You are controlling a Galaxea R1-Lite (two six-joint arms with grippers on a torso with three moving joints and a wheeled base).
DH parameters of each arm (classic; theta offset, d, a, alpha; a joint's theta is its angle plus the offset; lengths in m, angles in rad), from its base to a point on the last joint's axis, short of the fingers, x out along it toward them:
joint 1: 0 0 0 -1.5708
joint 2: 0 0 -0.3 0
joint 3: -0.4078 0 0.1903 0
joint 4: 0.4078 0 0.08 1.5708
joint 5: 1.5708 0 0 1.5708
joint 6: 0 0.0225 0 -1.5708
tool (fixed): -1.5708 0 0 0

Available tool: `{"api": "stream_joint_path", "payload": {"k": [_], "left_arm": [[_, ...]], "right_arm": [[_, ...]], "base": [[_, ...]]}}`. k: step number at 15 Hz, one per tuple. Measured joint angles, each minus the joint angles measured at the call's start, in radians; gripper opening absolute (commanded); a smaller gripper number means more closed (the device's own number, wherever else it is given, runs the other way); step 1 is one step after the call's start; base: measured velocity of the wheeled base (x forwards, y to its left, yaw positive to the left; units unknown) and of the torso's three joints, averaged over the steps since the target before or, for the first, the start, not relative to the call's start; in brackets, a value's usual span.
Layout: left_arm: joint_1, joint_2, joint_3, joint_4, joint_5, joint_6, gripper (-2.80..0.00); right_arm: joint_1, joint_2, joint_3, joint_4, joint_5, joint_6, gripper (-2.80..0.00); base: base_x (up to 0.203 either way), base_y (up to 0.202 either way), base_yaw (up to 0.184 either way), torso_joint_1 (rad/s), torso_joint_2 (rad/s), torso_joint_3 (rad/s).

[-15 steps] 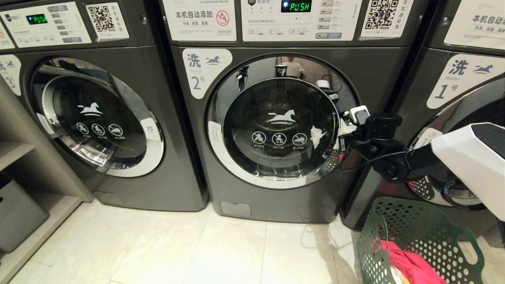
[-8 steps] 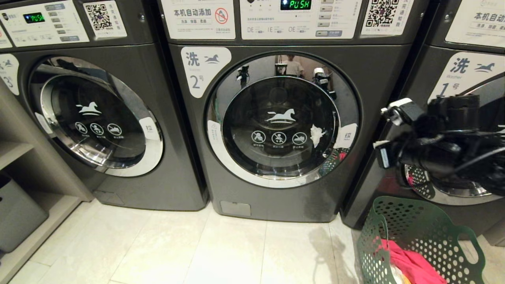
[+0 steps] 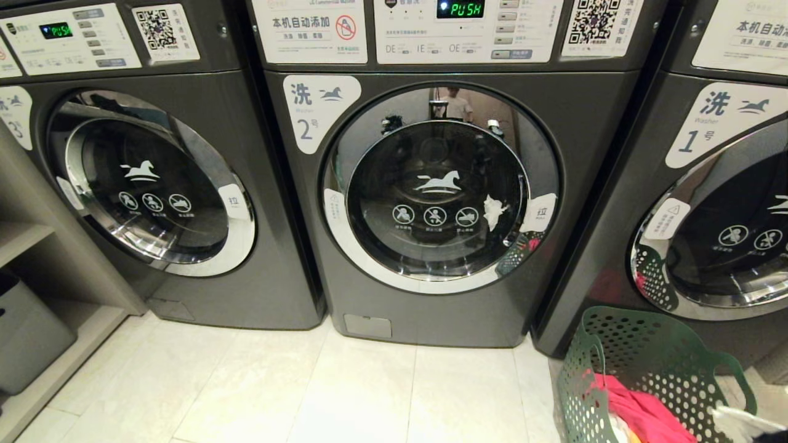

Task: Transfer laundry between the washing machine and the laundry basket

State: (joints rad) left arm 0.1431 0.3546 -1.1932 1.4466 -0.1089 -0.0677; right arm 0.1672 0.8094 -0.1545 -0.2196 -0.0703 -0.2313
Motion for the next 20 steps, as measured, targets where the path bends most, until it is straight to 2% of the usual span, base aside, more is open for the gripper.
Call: {"api": "stream_joint_path", "payload": {"k": [1,4,6,7,9,11,12,14,17,18,20], "left_arm": [[0.019,-0.025,0.057,-0.053,-0.019,0.016,-2.80],[0.040,-0.062,0.292,-0.301,0.026,0.034,-2.80],[0.043,-0.070,0.518,-0.539,0.041,0.038,-2.80],[0.044,-0.073,0.634,-0.674,0.044,0.045,-2.80],[0.044,-0.075,0.856,-0.939,0.037,0.067,-2.80],[0.045,-0.075,1.019,-1.172,-0.016,0.104,-2.80],[0.045,-0.076,1.067,-1.270,-0.060,0.119,-2.80],[0.045,-0.077,1.102,-1.366,-0.140,0.107,-2.80],[0.045,-0.077,1.110,-1.369,-0.282,0.105,-2.80],[0.045,-0.076,1.110,-1.365,-0.285,0.104,-2.80],[0.047,-0.061,1.110,-1.362,-0.204,0.132,-2.80]], "right_arm": [[0.000,-0.111,0.034,0.057,0.016,0.004,-2.80],[-0.004,-0.384,0.072,0.270,0.077,0.036,-2.80],[-0.016,-0.470,0.081,0.368,0.065,0.136,-2.80],[-0.047,-0.491,0.082,0.377,0.061,0.158,-2.80],[-0.155,-0.517,0.084,0.380,0.064,0.132,-2.80],[-0.204,-0.535,0.093,0.361,0.095,0.076,-2.80],[-0.206,-0.549,0.097,0.353,0.105,0.076,-2.80],[-0.173,-0.594,0.097,0.359,0.118,0.090,-2.80],[-0.154,-0.650,0.096,0.365,0.115,0.097,-2.80],[-0.153,-0.684,0.096,0.365,0.114,0.096,-2.80],[-0.155,-0.755,0.107,0.332,0.089,0.113,-2.80]], "base": [[0.000,0.000,0.000,0.000,0.00,0.000],[0.000,0.000,0.000,0.000,0.00,0.000],[0.000,0.000,0.000,0.000,0.00,0.000],[0.000,0.000,0.000,0.000,0.00,0.000],[0.000,0.000,0.000,0.000,0.00,0.000],[0.000,0.000,0.000,0.000,0.00,0.000],[0.000,0.000,0.000,0.000,0.00,0.000],[0.000,0.000,0.000,0.000,0.00,0.000],[0.000,0.000,0.000,0.000,0.00,0.000],[0.000,0.000,0.000,0.000,0.00,0.000],[0.000,0.000,0.000,0.000,0.00,0.000]]}}
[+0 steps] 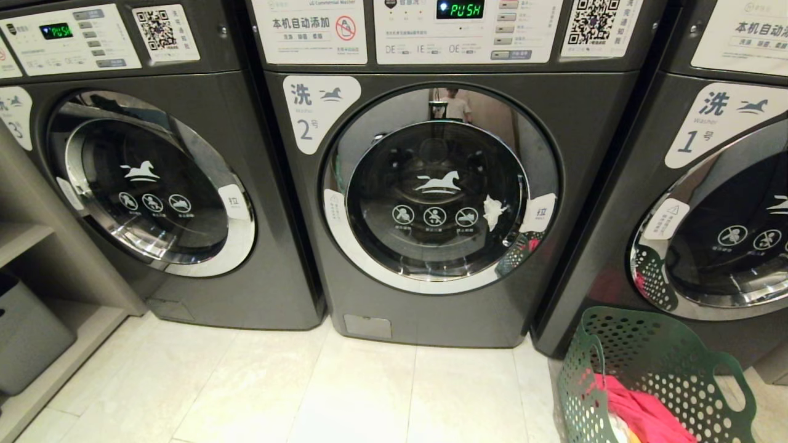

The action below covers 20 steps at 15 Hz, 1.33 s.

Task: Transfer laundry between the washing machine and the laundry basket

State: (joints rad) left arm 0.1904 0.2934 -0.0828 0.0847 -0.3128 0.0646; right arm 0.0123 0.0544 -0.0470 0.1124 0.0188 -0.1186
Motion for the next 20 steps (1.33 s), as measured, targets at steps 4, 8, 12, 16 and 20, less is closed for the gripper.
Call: {"api": "stream_joint_path", "payload": {"k": [4,8,12,16,20], "left_arm": [[-0.004,-0.004,0.038,0.010,0.276,0.051,-2.80],[-0.181,-0.032,0.043,0.014,0.267,0.042,-2.80],[-0.212,-0.187,0.046,0.002,0.278,0.037,-2.80],[-0.197,-0.272,0.072,-0.072,0.315,-0.030,-2.80],[-0.195,-0.290,0.075,-0.074,0.316,-0.051,-2.80]], "right_arm": [[-0.002,-0.046,0.028,-0.070,-0.019,0.027,-2.80],[-0.002,-0.055,0.031,-0.074,-0.021,0.038,-2.80],[-0.002,-0.055,0.032,-0.074,-0.019,0.036,-2.80],[-0.002,-0.055,0.033,-0.074,-0.019,0.032,-2.80],[-0.002,-0.055,0.034,-0.074,-0.019,0.035,-2.80]], "base": [[0.000,0.000,0.000,0.000,0.00,0.000],[0.000,0.000,0.000,0.000,0.00,0.000],[0.000,0.000,0.000,0.000,0.00,0.000],[0.000,0.000,0.000,0.000,0.00,0.000],[0.000,0.000,0.000,0.000,0.00,0.000]]}}
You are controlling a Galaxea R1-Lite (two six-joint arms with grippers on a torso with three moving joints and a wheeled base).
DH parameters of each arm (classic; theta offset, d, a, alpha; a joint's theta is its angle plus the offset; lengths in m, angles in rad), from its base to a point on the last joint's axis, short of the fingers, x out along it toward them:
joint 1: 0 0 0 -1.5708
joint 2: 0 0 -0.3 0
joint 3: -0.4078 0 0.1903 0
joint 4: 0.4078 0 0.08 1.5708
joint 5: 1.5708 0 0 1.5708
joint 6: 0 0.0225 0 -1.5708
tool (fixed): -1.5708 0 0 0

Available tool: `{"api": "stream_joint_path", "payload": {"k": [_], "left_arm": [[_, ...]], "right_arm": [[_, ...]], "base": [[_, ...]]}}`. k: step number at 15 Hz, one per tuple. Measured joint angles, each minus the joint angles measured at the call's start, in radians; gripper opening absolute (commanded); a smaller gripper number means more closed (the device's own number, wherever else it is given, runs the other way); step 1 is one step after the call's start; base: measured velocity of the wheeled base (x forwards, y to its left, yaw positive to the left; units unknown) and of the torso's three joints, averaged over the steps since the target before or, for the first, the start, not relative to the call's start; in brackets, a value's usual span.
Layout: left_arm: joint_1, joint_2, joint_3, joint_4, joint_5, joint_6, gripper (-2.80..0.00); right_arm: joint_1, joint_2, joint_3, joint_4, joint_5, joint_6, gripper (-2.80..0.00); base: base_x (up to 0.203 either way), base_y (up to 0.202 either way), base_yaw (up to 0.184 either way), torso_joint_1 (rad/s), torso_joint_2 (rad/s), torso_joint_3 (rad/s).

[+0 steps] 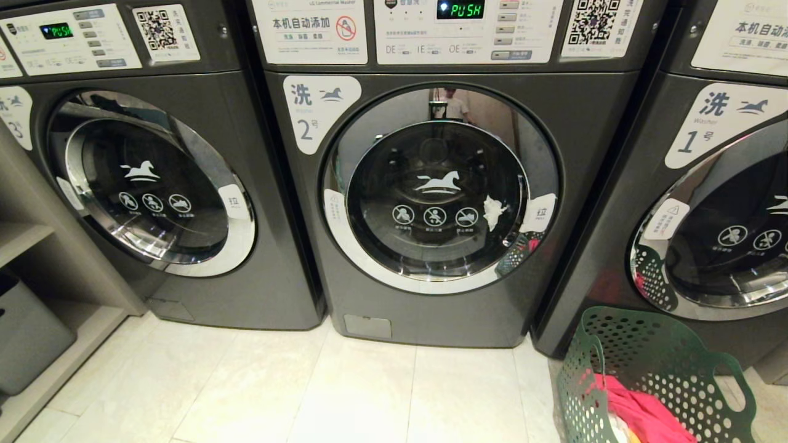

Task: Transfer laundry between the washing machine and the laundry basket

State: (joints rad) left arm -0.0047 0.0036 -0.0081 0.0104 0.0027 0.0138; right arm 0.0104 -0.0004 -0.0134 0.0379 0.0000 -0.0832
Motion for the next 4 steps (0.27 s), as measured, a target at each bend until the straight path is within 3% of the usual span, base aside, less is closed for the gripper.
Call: {"api": "stream_joint_path", "payload": {"k": [4], "left_arm": [[0.000,-0.002,0.000,0.000,0.000,-0.003,-2.80]], "right_arm": [[0.000,0.000,0.000,0.000,0.000,0.004,-2.80]], "base": [[0.000,0.000,0.000,0.000,0.00,0.000]]}}
